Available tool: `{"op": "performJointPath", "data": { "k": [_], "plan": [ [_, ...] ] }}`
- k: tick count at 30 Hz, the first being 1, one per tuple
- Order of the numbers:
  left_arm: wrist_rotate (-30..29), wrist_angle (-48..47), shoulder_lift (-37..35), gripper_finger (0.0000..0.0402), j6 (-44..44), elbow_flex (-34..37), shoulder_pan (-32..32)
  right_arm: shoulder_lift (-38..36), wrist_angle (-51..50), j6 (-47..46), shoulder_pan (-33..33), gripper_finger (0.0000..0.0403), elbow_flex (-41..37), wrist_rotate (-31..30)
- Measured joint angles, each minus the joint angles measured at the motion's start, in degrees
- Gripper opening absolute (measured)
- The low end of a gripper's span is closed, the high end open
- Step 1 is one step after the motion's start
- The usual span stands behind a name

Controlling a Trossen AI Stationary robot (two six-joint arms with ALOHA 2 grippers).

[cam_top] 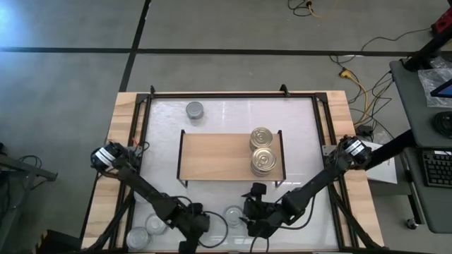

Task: Stack canned seafood by type on shelf
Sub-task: Put the green tuna can on the shelf

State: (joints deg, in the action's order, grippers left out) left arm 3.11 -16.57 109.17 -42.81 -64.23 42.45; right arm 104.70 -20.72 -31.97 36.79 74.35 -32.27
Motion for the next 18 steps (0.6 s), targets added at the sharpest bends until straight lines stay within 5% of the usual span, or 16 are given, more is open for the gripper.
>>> {"op": "performJointPath", "data": {
  "k": [10, 18],
  "plan": [
    [-29.2, -1.8, -1.7, 0.0360, -8.6, 3.6, 8.4, 3.2, -1.7, 2.2, -0.2, 0.0380, -0.2, 5.7],
    [-29.1, 3.9, -1.2, 0.0360, -1.5, 3.5, 4.6, 2.5, -3.7, 0.9, 1.1, 0.0380, 0.4, 5.9]
  ]
}}
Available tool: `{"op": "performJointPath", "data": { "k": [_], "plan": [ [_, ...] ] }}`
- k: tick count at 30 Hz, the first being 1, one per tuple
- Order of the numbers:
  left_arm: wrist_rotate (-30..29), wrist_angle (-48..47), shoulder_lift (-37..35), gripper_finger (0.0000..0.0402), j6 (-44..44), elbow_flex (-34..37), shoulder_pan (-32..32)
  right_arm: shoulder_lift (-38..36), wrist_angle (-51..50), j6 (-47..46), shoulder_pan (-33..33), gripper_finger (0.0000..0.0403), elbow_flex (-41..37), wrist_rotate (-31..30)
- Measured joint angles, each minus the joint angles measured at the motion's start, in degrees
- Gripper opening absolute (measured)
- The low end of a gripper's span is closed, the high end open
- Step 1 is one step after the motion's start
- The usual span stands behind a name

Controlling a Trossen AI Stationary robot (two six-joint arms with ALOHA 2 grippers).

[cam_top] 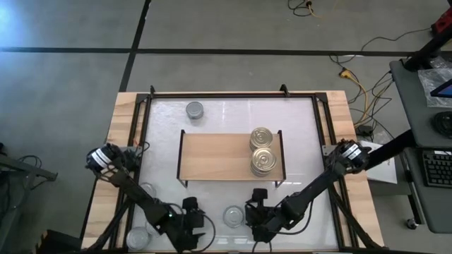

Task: Stack canned seafood by type on shelf
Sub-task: Put the green tuna can on the shelf

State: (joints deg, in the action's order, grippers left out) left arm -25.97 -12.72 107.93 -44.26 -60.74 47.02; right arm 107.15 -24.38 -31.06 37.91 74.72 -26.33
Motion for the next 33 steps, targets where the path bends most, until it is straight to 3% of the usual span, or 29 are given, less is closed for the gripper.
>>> {"op": "performJointPath", "data": {
  "k": [5, 10, 16, 22, 29, 33],
  "plan": [
    [7.2, 1.2, 0.7, 0.0363, 5.7, -0.1, -1.7, -0.1, -0.2, -4.3, 0.4, 0.0380, 0.0, 0.2],
    [8.7, 4.9, 0.7, 0.0394, 7.6, 1.9, -2.7, -0.2, -1.2, -6.4, 1.7, 0.0380, 0.7, 1.0],
    [9.1, 12.9, 0.0, 0.0399, 10.2, 6.3, -3.6, 0.1, -1.1, -8.4, 2.0, 0.0380, 0.7, 0.9],
    [5.6, 21.1, -0.1, 0.0399, 14.4, 10.1, -3.8, 3.1, -0.3, -9.6, 2.6, 0.0380, 0.5, 0.9],
    [-8.7, 23.5, 0.2, 0.0399, 19.8, 12.4, -4.5, 6.1, 0.0, -9.5, 2.4, 0.0380, 0.5, 0.5],
    [-11.8, 28.8, 1.0, 0.0398, 21.1, 13.5, -5.1, 6.2, -0.5, -7.8, 1.6, 0.0380, 0.5, -0.4]
  ]
}}
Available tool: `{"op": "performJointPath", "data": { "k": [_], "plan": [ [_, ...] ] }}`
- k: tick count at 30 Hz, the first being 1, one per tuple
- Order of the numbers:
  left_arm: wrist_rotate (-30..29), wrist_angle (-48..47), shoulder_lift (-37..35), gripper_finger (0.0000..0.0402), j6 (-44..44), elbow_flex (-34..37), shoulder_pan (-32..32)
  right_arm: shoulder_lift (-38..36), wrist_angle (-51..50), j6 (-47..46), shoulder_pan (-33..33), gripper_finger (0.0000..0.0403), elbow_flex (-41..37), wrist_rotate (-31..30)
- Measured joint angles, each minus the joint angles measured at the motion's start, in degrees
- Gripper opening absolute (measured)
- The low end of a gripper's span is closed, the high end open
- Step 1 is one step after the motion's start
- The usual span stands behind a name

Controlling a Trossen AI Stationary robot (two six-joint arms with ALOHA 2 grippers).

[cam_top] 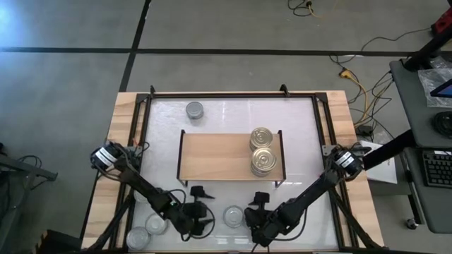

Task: Stack canned seafood by type on shelf
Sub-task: Put the green tuna can on the shelf

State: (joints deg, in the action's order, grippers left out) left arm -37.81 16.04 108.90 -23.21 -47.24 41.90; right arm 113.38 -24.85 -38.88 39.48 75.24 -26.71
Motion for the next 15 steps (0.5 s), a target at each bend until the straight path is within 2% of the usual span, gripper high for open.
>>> {"op": "performJointPath", "data": {
  "k": [5, 15],
  "plan": [
    [3.4, 9.4, 3.5, 0.0398, 2.2, -0.2, 0.2, 0.0, -0.6, -0.3, -0.3, 0.0380, -0.1, -5.2],
    [6.6, 12.7, 8.9, 0.0398, 7.6, -4.9, -1.9, 2.2, 3.5, -0.9, -0.8, 0.0380, -0.1, -8.5]
  ]
}}
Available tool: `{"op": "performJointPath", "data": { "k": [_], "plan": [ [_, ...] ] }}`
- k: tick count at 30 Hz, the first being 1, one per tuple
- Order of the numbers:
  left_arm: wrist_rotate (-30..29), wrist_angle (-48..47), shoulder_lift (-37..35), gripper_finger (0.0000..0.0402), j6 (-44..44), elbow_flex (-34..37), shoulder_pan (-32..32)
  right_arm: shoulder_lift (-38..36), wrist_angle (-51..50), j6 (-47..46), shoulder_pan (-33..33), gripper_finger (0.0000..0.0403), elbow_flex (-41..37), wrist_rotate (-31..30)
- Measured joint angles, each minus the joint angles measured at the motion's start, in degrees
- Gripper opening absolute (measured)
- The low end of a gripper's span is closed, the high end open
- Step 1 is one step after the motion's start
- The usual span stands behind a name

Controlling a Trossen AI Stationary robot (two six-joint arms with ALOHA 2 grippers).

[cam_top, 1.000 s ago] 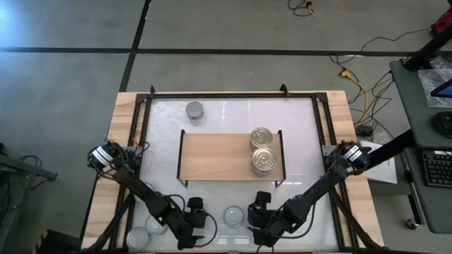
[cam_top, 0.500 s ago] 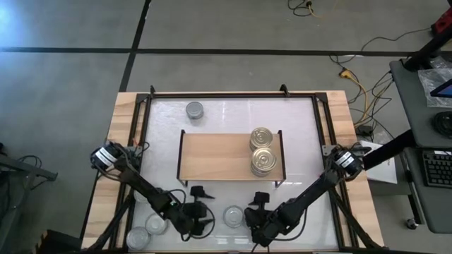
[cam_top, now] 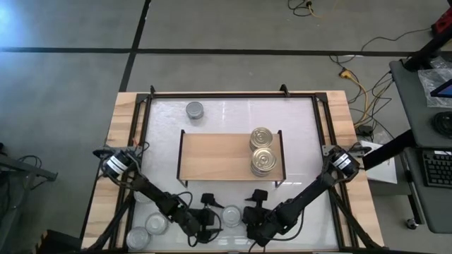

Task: Stack canned seafood by type on shelf
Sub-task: Put the green tuna can on the shelf

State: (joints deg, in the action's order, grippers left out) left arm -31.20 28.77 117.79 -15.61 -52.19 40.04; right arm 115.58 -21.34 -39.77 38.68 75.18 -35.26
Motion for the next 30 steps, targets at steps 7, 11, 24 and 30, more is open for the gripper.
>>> {"op": "performJointPath", "data": {
  "k": [7, 11, 24, 30],
  "plan": [
    [-0.3, 0.2, 0.0, 0.0399, 2.8, 0.1, -0.6, 0.4, 0.8, 2.2, -0.3, 0.0380, 0.1, -0.3],
    [0.6, -2.8, -0.6, 0.0399, 2.5, 0.0, -0.8, -0.1, -0.3, 1.8, -0.5, 0.0380, 0.2, 0.8],
    [3.7, -10.9, -3.9, 0.0389, 2.6, 0.1, -2.0, -0.9, -8.3, -1.2, -0.3, 0.0380, 1.4, 0.7],
    [4.1, -11.3, -7.3, 0.0383, 3.8, 4.0, -3.7, -0.9, -12.0, -1.8, -0.5, 0.0380, 2.9, -0.4]
  ]
}}
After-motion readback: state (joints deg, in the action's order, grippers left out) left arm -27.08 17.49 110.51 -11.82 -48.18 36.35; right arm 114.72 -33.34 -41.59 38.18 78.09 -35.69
